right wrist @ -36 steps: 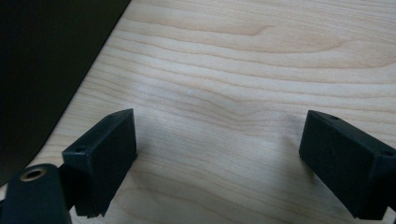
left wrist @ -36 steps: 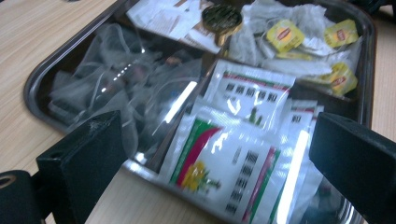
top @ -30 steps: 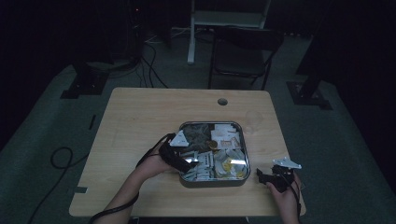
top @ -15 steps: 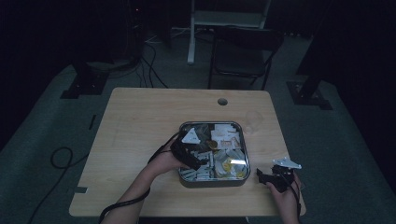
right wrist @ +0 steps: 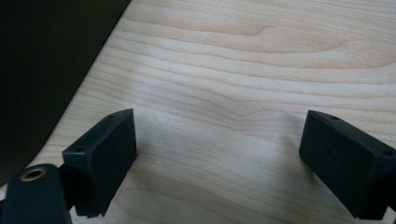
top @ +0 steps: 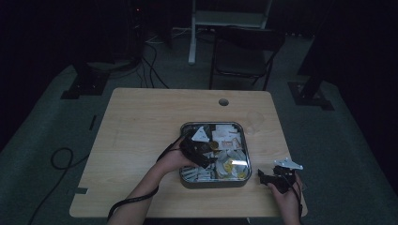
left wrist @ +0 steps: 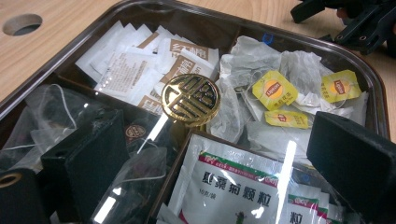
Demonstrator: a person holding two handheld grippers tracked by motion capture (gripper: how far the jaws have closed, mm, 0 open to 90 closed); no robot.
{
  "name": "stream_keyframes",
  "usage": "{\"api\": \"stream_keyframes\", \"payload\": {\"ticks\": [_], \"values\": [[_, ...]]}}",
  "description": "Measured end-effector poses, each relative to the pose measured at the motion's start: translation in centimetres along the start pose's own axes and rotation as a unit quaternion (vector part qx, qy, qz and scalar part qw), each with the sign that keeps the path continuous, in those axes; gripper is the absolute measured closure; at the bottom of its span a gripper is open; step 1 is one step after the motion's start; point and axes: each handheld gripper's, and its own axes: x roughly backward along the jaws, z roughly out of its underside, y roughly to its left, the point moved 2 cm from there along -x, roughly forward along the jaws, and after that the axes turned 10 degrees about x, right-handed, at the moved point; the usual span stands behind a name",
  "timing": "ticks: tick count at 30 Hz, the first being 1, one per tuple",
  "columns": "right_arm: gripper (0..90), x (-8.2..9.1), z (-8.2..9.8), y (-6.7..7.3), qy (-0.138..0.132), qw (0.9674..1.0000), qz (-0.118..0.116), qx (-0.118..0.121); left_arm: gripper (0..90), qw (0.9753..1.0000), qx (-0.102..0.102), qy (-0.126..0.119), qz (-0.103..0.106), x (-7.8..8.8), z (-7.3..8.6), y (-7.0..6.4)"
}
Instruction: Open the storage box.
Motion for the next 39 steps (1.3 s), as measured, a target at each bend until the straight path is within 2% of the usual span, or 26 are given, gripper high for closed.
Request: {"api": "stream_keyframes", "payload": {"ticks": [5,9,13,17,22,27,29,31,32,36,39], "values": [[10.8,0.0,0.0,0.0,0.000,1.0000,0.000,0.000,8.1,0.9998,0.004,0.011,-0.013,-0.7,-0.5,0.2],[10.8,0.0,0.0,0.0,0.001,1.0000,0.000,-0.001,16.0,0.9998,0.016,0.008,-0.008,-1.1,-0.8,0.6],[10.8,0.0,0.0,0.0,0.000,1.0000,0.000,-0.001,32.7,0.9998,0.016,0.007,-0.009,-1.4,-0.8,0.8],[10.8,0.0,0.0,0.0,0.000,1.0000,0.000,-0.001,41.5,0.9998,0.015,0.009,-0.006,-1.7,-0.9,0.7],[10.8,0.0,0.0,0.0,0.001,1.0000,0.000,-0.001,45.3,0.9998,0.015,0.013,-0.007,-2.2,-1.0,0.5],[10.8,0.0,0.0,0.0,0.000,1.0000,0.000,-0.001,45.4,0.9998,0.019,0.004,-0.006,-2.5,-0.9,0.5],[10.8,0.0,0.0,0.0,0.001,1.0000,0.000,-0.001,49.1,0.9999,0.006,0.003,-0.015,-2.6,-0.7,0.5],[10.8,0.0,0.0,0.0,0.000,1.0000,0.000,-0.001,52.0,0.9997,0.001,0.002,-0.023,-2.6,-0.7,0.6],[10.8,0.0,0.0,0.0,0.000,1.0000,0.000,-0.001,56.4,0.9996,0.000,-0.001,-0.027,-2.5,-0.7,0.7],[10.8,0.0,0.0,0.0,0.001,1.0000,0.000,-0.001,58.8,0.9998,0.006,0.000,-0.019,-2.5,-0.7,0.9],[10.8,0.0,0.0,0.0,0.000,1.0000,0.000,-0.001,59.3,0.9997,0.009,-0.001,-0.021,-2.5,-0.7,0.8]]}}
